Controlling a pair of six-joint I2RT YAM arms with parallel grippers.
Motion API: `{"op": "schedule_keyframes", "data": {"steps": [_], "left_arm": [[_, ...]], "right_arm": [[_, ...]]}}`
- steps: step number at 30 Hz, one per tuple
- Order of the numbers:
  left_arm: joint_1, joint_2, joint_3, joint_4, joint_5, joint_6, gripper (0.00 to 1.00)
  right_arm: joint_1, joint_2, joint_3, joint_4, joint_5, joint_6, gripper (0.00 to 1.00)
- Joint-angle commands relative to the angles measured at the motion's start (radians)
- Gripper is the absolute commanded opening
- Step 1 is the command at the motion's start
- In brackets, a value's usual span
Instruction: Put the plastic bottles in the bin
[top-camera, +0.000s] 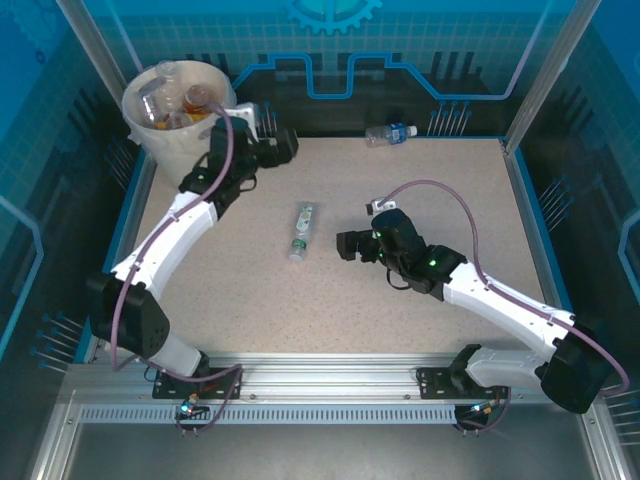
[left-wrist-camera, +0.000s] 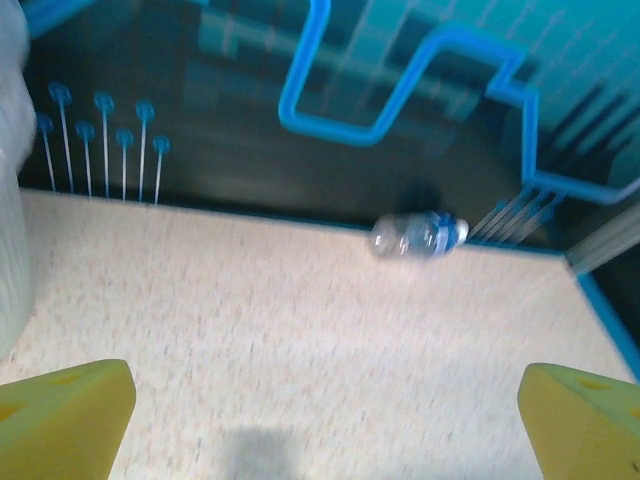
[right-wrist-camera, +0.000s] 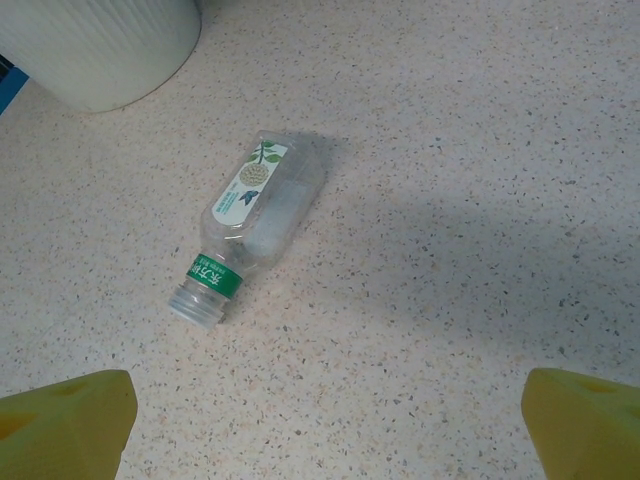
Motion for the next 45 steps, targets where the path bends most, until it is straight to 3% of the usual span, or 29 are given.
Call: {"op": "schedule_keyframes", "data": {"steps": [1,11,16,23,32,37,45], "left_arm": [[-0.048,0.003,-0.043,-0.044,-0.077,0.075,0.99],[-0.11,0.144,-0.084,-0.159,-0.063,0.108,0.99],[-0.128,0.229,-0.065,-0.193,0.0,0.119,0.99],[-0.185,0.4,0.041,-0.28,-0.063,0.159,0.99],[-0.187,0.548,0.145,-0.324,-0.112,0.181,0.99],[-0.186,0.585,0.161,-0.331,-0.113,0.188,0.93],[-0.186,0.598,0.133,-0.317,-0.102,0.175,0.73]], "right_arm": [[-0.008,0.006,0.027,-0.014,0.029,0.033,1.0],[-0.009,0.024,0.037,-0.038,0.034,0.045,1.0],[-0.011,0.029,0.036,-0.043,0.041,0.047,1.0],[-0.014,0.037,0.044,-0.049,0.046,0.04,1.0],[-0.02,0.019,0.036,-0.069,0.052,0.042,1.0],[-0.022,0.011,0.03,-0.073,0.058,0.047,1.0],[-0.022,0.005,0.029,-0.068,0.053,0.041,1.0]]}}
